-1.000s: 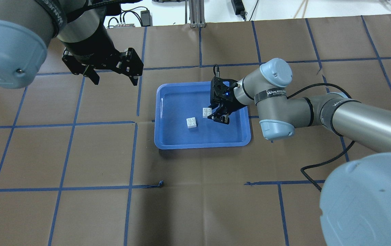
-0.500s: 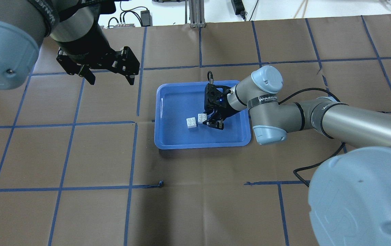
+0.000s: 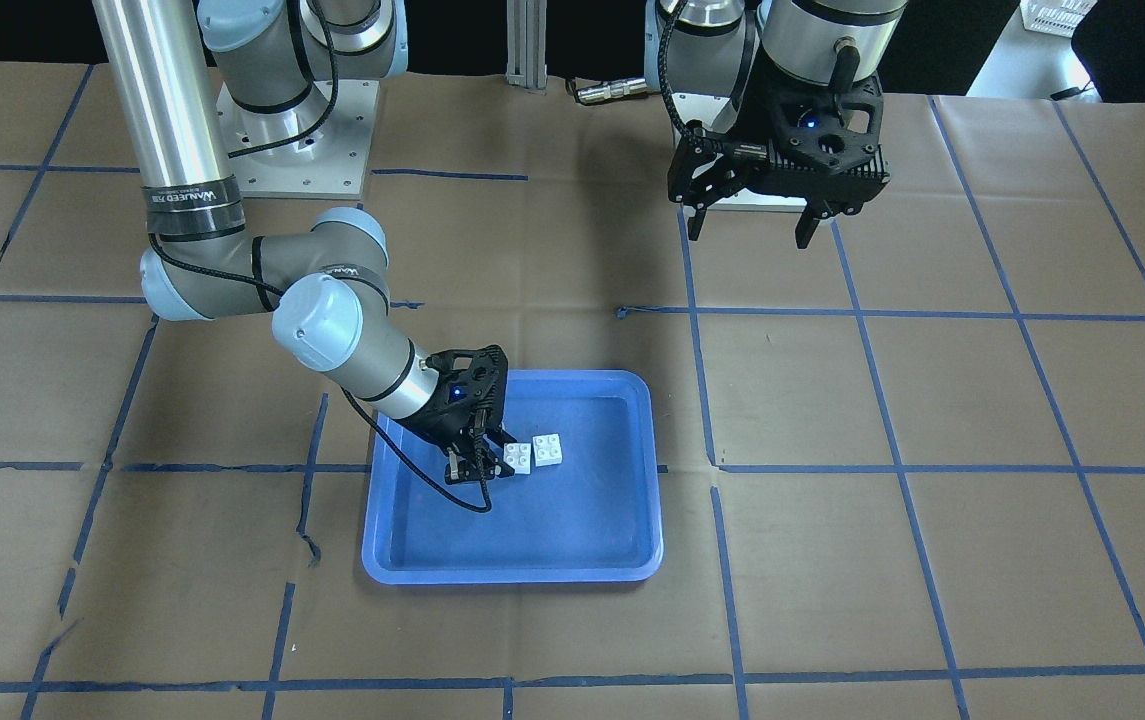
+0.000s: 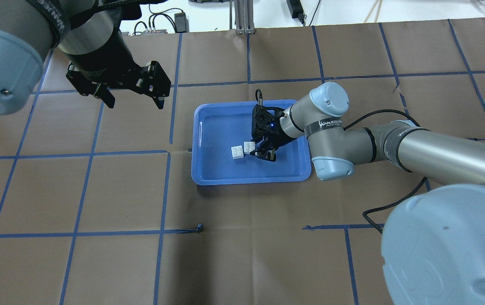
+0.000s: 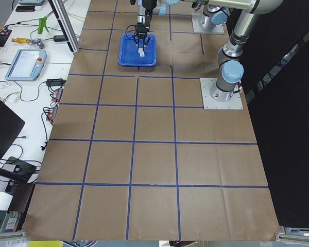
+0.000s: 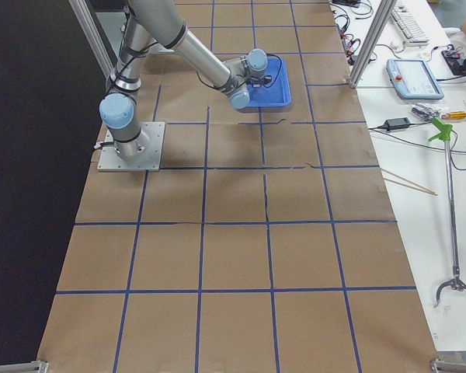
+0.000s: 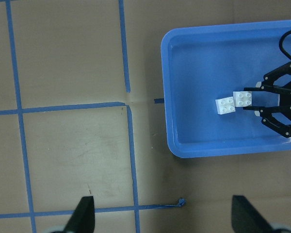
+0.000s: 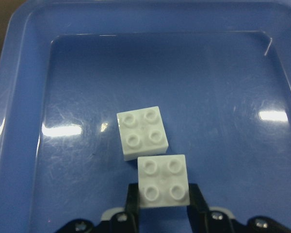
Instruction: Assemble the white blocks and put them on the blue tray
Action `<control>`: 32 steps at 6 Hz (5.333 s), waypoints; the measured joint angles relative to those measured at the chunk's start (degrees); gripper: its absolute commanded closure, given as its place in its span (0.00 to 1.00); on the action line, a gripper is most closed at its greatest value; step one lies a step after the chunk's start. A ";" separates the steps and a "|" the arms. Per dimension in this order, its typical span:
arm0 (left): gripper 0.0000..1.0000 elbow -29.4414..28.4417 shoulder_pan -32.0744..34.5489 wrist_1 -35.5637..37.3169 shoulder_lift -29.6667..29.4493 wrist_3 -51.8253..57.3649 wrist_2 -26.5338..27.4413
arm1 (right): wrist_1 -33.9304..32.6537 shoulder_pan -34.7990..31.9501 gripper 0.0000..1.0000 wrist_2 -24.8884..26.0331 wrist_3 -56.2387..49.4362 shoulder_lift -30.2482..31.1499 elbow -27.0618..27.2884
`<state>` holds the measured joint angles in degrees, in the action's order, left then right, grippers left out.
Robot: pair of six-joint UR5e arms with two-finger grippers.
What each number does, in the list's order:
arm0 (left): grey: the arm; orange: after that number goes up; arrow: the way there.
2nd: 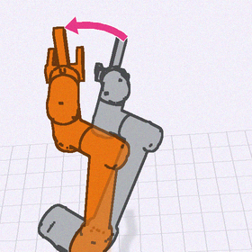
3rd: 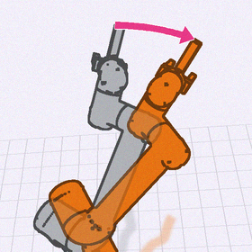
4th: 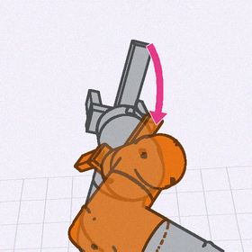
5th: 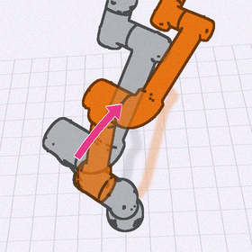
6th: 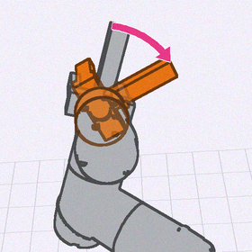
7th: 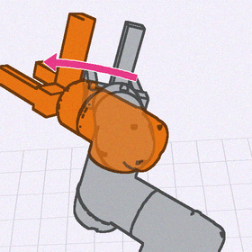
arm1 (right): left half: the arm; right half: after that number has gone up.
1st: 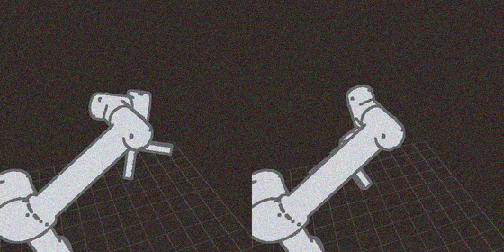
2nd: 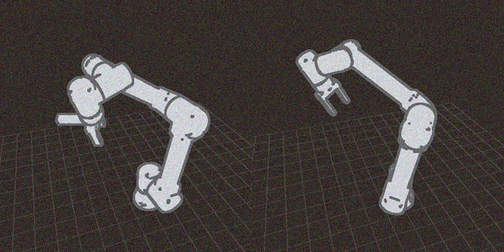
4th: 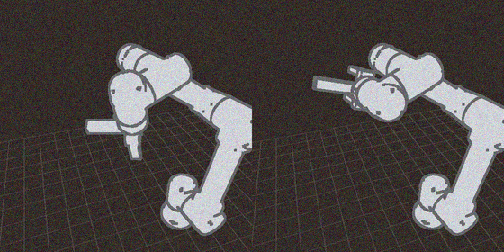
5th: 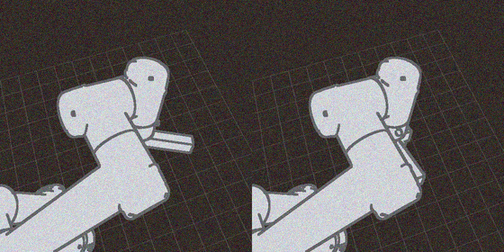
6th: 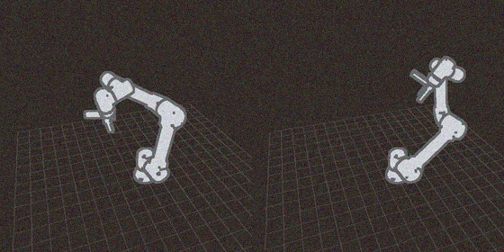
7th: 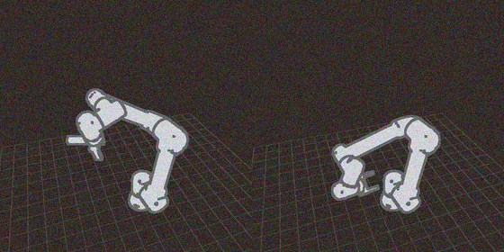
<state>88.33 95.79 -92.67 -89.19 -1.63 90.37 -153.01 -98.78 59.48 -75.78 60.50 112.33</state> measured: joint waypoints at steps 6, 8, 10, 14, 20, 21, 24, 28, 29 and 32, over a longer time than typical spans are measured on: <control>0.00 -2.68 -0.14 -9.77 -0.90 -0.47 -0.27 | 0.05 -0.22 0.67 -0.28 0.28 0.22 1.01; 0.00 -3.40 -0.20 -8.56 -1.06 -0.65 -0.38 | -0.05 -0.55 0.67 -0.39 0.31 0.23 0.99; 0.00 -3.37 -0.24 -8.43 -0.65 -0.69 -0.63 | -0.02 -0.62 0.67 -0.48 0.36 0.23 0.99; 0.00 -3.12 -0.25 -8.24 -1.30 -0.81 -0.89 | -0.01 -0.62 0.38 -0.57 0.58 0.15 1.03; 0.01 -2.27 -0.19 -2.33 -0.64 -0.32 -0.81 | 0.92 -0.24 0.00 1.61 11.70 3.26 -0.34; 0.01 -1.90 -0.19 -1.36 -0.56 -0.25 -0.79 | 4.49 0.38 0.00 4.80 16.73 6.84 -1.30; 0.01 -1.59 0.03 -1.42 -0.49 -0.35 -0.52 | 30.65 2.66 0.00 17.80 40.38 15.02 -12.50; 0.01 -1.32 -0.21 -1.57 -0.33 0.01 -0.23 | 71.88 7.49 0.00 29.04 72.28 22.37 -29.57; 0.01 -1.46 -0.41 -1.73 -0.26 0.35 -0.20 | 75.43 7.95 0.00 30.04 74.50 24.21 -30.41; 0.00 -2.02 -0.48 -2.00 -0.25 1.17 -0.32 | 76.32 9.93 0.00 30.45 75.48 26.09 -30.61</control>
<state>86.31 95.31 -94.67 -89.44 -0.46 90.05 -76.69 -88.85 89.93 -0.31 86.59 81.72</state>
